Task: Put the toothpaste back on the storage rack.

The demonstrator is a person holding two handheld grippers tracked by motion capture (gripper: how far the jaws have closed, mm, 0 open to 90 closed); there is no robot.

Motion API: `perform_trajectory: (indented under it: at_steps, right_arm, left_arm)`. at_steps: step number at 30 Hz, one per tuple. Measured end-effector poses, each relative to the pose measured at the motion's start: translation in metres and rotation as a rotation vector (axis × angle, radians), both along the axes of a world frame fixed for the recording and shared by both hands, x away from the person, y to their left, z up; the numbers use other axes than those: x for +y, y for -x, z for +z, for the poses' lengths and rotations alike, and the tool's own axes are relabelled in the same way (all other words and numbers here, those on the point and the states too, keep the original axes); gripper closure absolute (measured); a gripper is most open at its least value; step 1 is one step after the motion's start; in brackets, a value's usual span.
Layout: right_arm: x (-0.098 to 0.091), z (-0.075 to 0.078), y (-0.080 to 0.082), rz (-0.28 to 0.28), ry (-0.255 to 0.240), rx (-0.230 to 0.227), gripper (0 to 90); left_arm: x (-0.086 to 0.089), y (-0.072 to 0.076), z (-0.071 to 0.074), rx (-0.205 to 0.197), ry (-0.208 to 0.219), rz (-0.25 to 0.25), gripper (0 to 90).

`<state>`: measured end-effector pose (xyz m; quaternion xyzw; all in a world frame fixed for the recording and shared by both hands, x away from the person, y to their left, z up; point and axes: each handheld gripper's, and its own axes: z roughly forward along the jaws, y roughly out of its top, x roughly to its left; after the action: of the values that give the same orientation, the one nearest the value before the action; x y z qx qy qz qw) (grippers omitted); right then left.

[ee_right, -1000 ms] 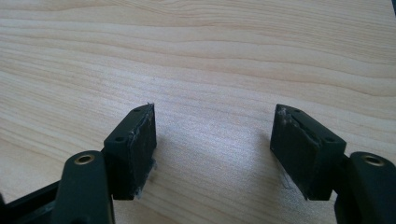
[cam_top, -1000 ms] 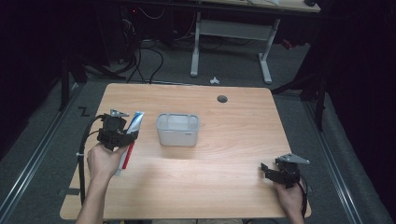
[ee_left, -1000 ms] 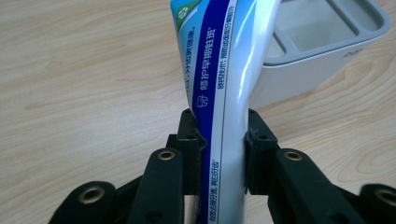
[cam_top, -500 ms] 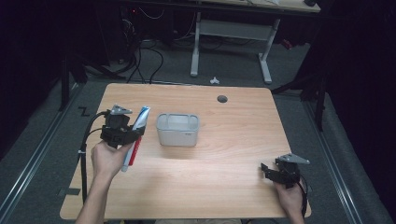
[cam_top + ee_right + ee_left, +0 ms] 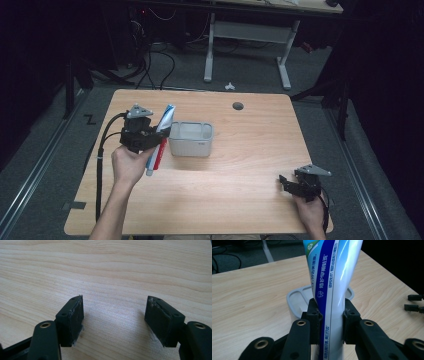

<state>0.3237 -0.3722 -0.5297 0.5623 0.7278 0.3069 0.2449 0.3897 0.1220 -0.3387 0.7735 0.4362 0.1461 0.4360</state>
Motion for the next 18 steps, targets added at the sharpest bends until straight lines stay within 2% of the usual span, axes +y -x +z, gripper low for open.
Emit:
perform_trajectory:
  at_steps: [9, 13, 18]
  right_arm:
    - [0.0, 0.0, -0.001, -0.004, -0.003, 0.001, 32.1]
    - [0.0, 0.0, -0.001, -0.006, -0.001, 0.0, 32.1]
    - [0.0, 0.0, -0.001, -0.005, -0.001, 0.001, 32.1]
  left_arm:
    - [-0.025, -0.017, 0.001, -0.016, 0.007, -0.018, 73.2]
    - [-0.037, -0.025, -0.001, -0.024, 0.025, -0.025, 73.3]
    - [-0.045, -0.031, 0.006, -0.051, 0.043, -0.025, 73.4]
